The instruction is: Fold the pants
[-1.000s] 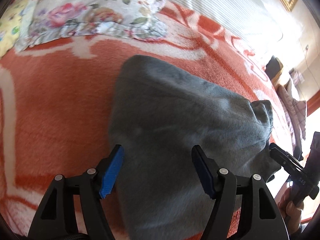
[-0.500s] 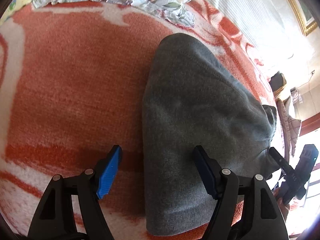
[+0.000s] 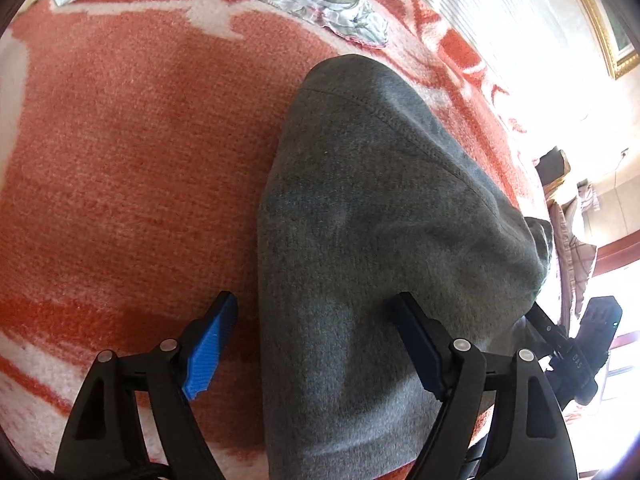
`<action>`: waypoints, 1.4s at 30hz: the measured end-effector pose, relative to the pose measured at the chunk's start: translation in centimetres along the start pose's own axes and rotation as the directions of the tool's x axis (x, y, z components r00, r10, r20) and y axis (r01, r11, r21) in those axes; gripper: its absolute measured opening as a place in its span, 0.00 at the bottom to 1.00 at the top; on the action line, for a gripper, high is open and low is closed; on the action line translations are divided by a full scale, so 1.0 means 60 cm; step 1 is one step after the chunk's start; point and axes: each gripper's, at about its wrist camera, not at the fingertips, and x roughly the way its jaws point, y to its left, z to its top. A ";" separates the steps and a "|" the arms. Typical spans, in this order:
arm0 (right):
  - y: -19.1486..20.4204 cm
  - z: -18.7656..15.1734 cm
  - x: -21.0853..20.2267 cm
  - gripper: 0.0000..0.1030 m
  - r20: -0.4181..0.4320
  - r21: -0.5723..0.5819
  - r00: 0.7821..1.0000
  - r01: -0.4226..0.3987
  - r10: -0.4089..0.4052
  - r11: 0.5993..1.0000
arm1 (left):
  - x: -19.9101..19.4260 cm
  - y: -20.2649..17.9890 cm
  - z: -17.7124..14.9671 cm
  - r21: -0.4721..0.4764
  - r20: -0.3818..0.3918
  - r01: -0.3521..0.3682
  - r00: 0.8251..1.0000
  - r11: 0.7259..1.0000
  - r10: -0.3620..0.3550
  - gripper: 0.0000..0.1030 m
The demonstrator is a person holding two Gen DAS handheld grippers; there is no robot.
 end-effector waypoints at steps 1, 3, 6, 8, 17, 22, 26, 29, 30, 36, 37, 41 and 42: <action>-0.001 0.000 0.003 0.78 -0.002 0.009 1.000 -0.010 0.010 1.000 | 0.004 0.000 0.002 -0.004 0.000 0.003 1.000 1.000 -0.003 0.80; 0.001 0.000 0.010 0.82 0.000 0.012 1.000 -0.019 0.019 1.000 | 0.011 -0.004 0.007 -0.005 0.000 0.006 1.000 1.000 -0.006 0.84; 0.011 0.000 0.017 0.86 0.000 0.005 1.000 -0.016 0.016 1.000 | 0.018 -0.013 0.015 -0.016 0.001 0.012 1.000 1.000 -0.012 0.84; 0.019 -0.001 0.021 0.86 -0.001 -0.015 1.000 -0.012 0.012 1.000 | 0.021 -0.022 0.014 -0.017 0.005 0.037 0.999 0.999 -0.037 0.84; 0.010 -0.004 0.023 0.80 0.029 0.011 0.999 -0.032 0.032 0.999 | 0.025 -0.047 0.006 0.043 0.043 0.057 0.997 0.997 -0.059 0.56; 0.023 -0.007 0.013 0.54 0.044 0.011 0.999 -0.026 0.026 1.000 | 0.008 -0.056 0.002 0.081 0.086 0.024 0.996 0.996 -0.031 0.26; 0.024 -0.006 -0.009 0.40 0.085 0.047 0.994 -0.069 0.064 0.997 | -0.019 -0.049 -0.002 0.090 0.113 0.057 0.991 0.994 -0.067 0.16; 0.045 -0.003 -0.026 0.34 0.105 0.027 0.992 -0.075 0.071 0.997 | -0.039 -0.047 -0.006 0.100 0.134 0.063 0.988 0.993 -0.077 0.15; 0.055 -0.002 -0.031 0.33 0.110 0.012 0.991 -0.073 0.071 0.997 | -0.046 -0.046 -0.008 0.101 0.140 0.069 0.987 0.993 -0.082 0.15; 0.112 -0.001 -0.041 0.30 0.112 -0.069 0.989 -0.088 0.095 0.994 | -0.096 -0.033 -0.016 0.102 0.193 0.060 0.978 0.993 -0.079 0.15; 0.118 -0.001 -0.040 0.30 0.112 -0.074 0.989 -0.092 0.100 0.993 | -0.104 -0.029 -0.017 0.098 0.200 0.060 0.977 0.993 -0.079 0.15; 0.146 0.001 -0.040 0.30 0.113 -0.105 0.985 -0.119 0.130 0.987 | -0.144 -0.006 -0.012 0.086 0.240 0.059 0.968 0.995 -0.078 0.15; 0.156 0.004 -0.036 0.30 0.111 -0.115 0.984 -0.127 0.139 0.985 | -0.152 -0.001 -0.011 0.086 0.248 0.054 0.966 0.995 -0.074 0.15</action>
